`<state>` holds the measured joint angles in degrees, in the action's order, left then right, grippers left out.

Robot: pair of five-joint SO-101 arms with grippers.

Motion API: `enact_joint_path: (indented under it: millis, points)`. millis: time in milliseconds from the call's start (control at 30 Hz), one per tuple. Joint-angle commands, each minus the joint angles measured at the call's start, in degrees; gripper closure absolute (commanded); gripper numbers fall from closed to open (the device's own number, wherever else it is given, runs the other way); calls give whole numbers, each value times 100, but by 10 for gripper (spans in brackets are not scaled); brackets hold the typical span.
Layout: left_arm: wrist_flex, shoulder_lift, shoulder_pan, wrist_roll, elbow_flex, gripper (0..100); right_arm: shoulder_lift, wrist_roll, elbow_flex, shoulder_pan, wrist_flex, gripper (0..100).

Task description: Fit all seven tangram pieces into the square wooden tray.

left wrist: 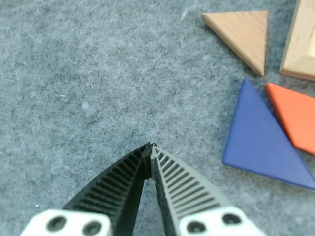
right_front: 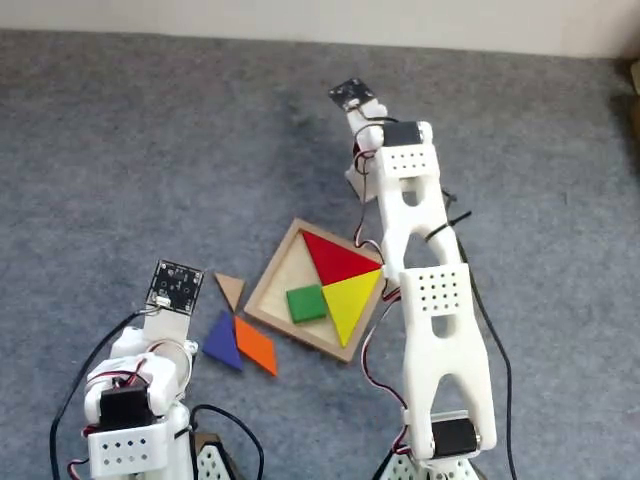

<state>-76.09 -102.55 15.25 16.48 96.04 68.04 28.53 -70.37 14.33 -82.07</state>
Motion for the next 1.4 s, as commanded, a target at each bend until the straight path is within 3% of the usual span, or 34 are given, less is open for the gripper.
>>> enact_joint_path:
  millis: [0,367,700,1367]
  points:
    - [-53,-171,92,53,119,995,92,132,-198,57,75,863]
    - [-53,-171,92,53,119,995,119,202,-295,4,-84,898]
    - [-53,-171,92,53,119,995,163,580,-2378,40,-1921,943]
    - [-53,-171,92,53,119,995,-523,466,-2396,382,-1930,943]
